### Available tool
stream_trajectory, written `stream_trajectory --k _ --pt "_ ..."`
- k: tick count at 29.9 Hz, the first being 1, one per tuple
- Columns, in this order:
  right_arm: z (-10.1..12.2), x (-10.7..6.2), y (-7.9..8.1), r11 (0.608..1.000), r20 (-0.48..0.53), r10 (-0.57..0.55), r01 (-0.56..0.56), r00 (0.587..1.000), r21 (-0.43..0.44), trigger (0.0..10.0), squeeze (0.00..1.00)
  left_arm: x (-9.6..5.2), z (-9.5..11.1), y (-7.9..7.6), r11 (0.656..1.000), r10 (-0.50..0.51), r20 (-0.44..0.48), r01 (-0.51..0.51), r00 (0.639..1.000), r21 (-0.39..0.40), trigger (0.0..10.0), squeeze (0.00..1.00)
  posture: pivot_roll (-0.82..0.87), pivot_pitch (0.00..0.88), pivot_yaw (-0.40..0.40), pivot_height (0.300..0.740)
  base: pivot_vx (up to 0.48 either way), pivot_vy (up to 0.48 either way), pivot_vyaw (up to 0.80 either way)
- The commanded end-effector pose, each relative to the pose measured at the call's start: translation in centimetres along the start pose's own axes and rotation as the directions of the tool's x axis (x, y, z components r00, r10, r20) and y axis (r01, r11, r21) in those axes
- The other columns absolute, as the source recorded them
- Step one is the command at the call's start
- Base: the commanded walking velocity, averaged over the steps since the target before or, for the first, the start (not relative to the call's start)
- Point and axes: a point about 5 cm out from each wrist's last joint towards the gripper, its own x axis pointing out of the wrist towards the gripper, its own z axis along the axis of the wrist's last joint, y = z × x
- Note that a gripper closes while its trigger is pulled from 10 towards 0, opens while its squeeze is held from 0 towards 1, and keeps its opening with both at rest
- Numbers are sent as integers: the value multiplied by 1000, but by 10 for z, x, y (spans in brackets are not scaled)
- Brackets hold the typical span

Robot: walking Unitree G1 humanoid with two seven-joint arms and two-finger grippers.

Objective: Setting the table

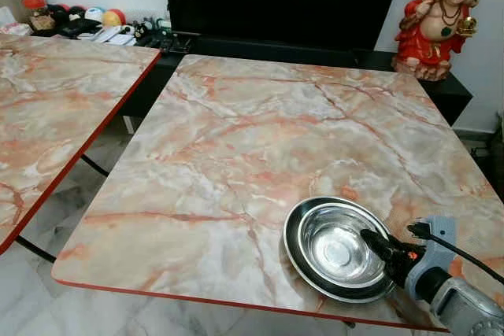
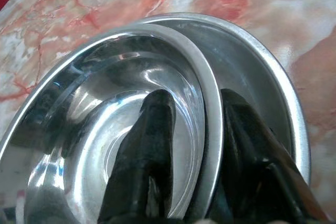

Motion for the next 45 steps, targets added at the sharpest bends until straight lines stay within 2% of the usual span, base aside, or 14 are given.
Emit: stream_trajectory --k 1,14,18,36,45 --pt "4 -1 -1 1000 5 -10 10 1000 -12 10000 0 -2 -8 -1 1000 -3 -31 3 1000 9 10000 0 40 87 -51 740 0 0 0" --pt "4 -3 0 995 -26 -17 14 1000 -94 10000 0 -1 -5 -2 1000 -9 -26 10 1000 12 10000 0 40 76 -50 740 0 0 0" --pt "5 -3 0 989 -48 -19 11 999 -148 10000 0 -1 -4 -2 1000 -9 -28 9 1000 14 10000 0 39 61 -50 740 0 0 0" --pt "9 -4 1 983 -42 0 -8 999 -185 10000 0 1 -2 -3 1000 -13 -25 14 1000 14 10000 0 33 54 -51 740 0 0 0" --pt "4 -3 -14 987 -38 -97 91 995 -134 10000 0 1 -3 -6 1000 -17 -26 17 1000 11 10000 0 36 64 -49 740 0 0 0"
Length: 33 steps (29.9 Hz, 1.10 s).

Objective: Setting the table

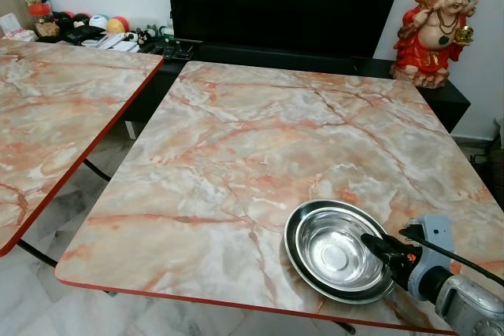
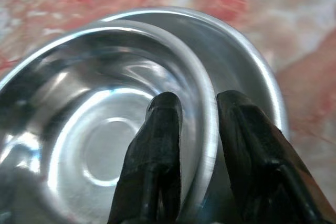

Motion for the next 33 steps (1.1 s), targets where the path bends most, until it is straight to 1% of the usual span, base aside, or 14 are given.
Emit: stream_trajectory --k 1,6,9,13,15,17,20,22,24,27,31,33 --pt "2 -1 -7 999 15 -41 41 999 18 10000 0 -2 -7 -2 1000 -8 -33 8 999 9 10000 0 36 64 -49 740 0 0 0" --pt "2 0 -6 999 11 -40 40 999 12 10000 0 -2 -8 -1 1000 -5 -35 5 999 9 10000 0 37 67 -47 740 0 0 0" --pt "2 0 -8 998 19 -62 61 998 23 10000 0 -3 -9 0 1000 -3 -36 4 999 9 10000 0 38 68 -46 740 0 0 0" --pt "11 -2 -8 996 80 -61 56 995 62 10000 0 -3 -9 0 1000 -4 -37 4 999 9 10000 0 32 70 -46 740 0 0 0" --pt "12 -2 -8 997 84 -58 53 995 64 10000 0 -3 -9 0 1000 -4 -37 4 999 8 10000 0 32 70 -46 740 0 0 0" --pt "16 -1 -1 998 108 -10 4 994 58 10000 0 -3 -9 -1 1000 -7 -38 7 999 12 10000 0 35 72 -47 740 0 0 0" --pt "19 0 4 997 127 14 -24 992 76 10000 0 -3 -9 -1 1000 -6 -37 7 999 10 10000 0 36 72 -47 740 0 0 0" --pt "19 0 5 996 132 24 -36 991 85 10000 0 -3 -9 -1 1000 -7 -37 7 999 10 10000 0 35 72 -47 740 0 0 0" --pt "19 1 7 997 123 33 -42 992 66 10000 0 -3 -9 -1 1000 -7 -37 7 999 10 10000 0 36 72 -47 740 0 0 0" --pt "18 1 9 997 122 44 -52 992 64 10000 0 -3 -9 -1 1000 -4 -37 5 999 9 10000 0 39 73 -48 740 0 0 0" --pt "27 -1 11 995 203 62 -75 977 59 10000 0 -3 -10 -1 1000 -4 -38 5 999 9 10000 0 35 72 -47 740 0 0 0" --pt "29 -2 11 994 227 55 -74 972 79 10000 0 -3 -10 -1 1000 -6 -37 6 999 10 10000 0 36 71 -47 740 0 0 0"
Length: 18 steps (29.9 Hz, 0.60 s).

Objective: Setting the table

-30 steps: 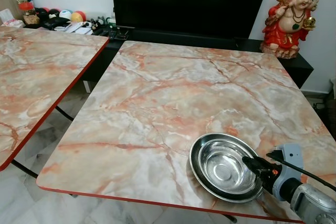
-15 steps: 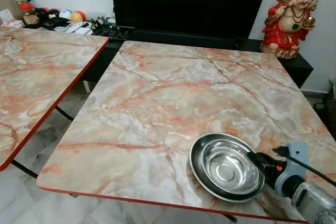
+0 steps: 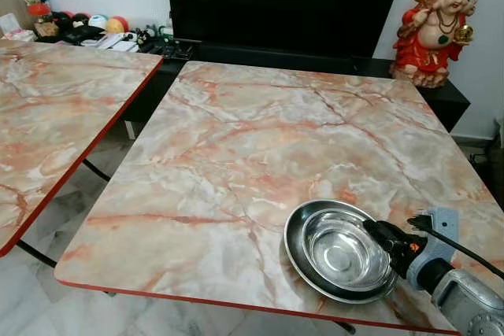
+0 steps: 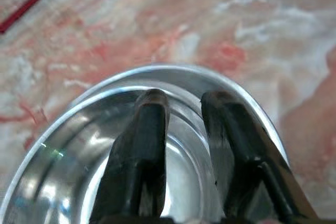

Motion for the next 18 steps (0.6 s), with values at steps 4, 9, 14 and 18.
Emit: stream_trajectory --k 4,9,14,18 --pt "11 -3 -1 999 60 -18 20 998 -33 10000 0 -2 -5 -1 1000 -7 -20 7 1000 12 10000 0 37 71 -47 740 0 0 0" --pt "39 -5 -18 963 294 -213 252 932 -100 10000 0 -2 -5 0 1000 -8 -17 8 1000 23 10000 0 37 68 -43 740 0 0 0" --pt "36 2 -16 906 345 -266 355 900 -228 10000 0 0 0 0 1000 -13 3 13 1000 6 10000 0 37 64 -38 740 0 0 0" --pt "23 9 -12 874 372 -266 385 889 -296 10000 0 1 2 -4 1000 -29 7 29 1000 5 10000 0 43 54 -36 740 0 0 0"
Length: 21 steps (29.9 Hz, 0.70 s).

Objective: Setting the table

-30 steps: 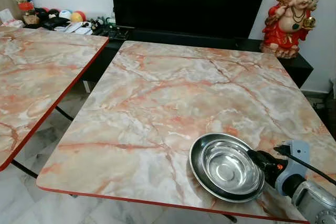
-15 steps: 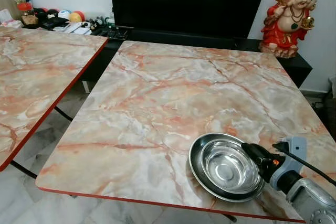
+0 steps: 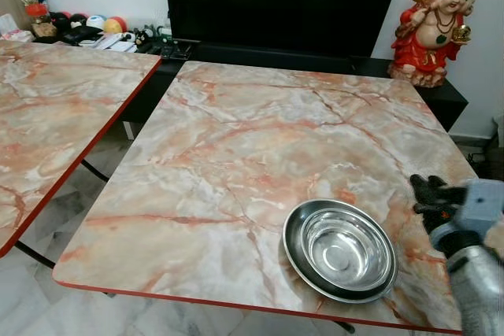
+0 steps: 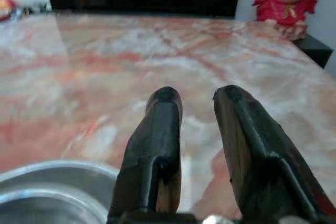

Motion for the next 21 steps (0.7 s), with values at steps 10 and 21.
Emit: stream_trajectory --k 10,21 --pt "-13 -7 1 992 112 -125 123 986 31 10000 0 2 3 -6 999 -34 11 34 999 14 10000 0 38 15 -25 740 0 0 0" --pt "-25 -10 -5 980 113 -191 182 975 86 10000 0 6 12 -7 999 -46 28 45 999 12 10000 0 36 0 -18 740 0 0 0"
